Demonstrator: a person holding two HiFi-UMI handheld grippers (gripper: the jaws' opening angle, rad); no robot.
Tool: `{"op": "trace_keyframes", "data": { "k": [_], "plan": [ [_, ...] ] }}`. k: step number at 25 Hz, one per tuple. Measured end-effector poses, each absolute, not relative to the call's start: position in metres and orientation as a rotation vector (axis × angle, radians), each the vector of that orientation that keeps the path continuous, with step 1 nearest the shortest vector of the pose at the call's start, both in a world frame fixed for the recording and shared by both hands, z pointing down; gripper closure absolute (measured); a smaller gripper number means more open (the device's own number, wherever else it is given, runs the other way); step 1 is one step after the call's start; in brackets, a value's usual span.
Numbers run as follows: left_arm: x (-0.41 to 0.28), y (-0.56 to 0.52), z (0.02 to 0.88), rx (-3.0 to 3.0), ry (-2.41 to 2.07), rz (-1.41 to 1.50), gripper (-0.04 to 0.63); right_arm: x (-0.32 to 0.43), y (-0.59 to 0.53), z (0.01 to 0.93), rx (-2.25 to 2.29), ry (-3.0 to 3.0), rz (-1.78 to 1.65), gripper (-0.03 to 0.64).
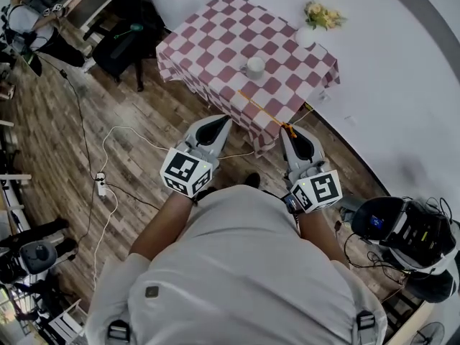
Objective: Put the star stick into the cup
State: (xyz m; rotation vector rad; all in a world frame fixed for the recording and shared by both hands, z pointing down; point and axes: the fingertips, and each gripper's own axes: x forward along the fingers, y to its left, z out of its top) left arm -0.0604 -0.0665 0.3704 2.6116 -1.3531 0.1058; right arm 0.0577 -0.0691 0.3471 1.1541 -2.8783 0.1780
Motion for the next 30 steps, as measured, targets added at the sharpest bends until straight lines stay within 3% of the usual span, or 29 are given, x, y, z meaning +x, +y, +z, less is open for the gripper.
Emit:
{"op": "trace_keyframes", "data": {
  "k": [12,30],
  "plan": [
    [0.005,-0.090,0.371,2.628,-1.347,0.133,0.591,0.134,-0.085,0.352,1.214,-2.875,0.216,0.589],
    [0.033,-0.136,0.374,2.662,-1.279,0.123,0.591,0.161,-0.124,0.356,1.288,-2.834,0.223,0.589]
  ]
}}
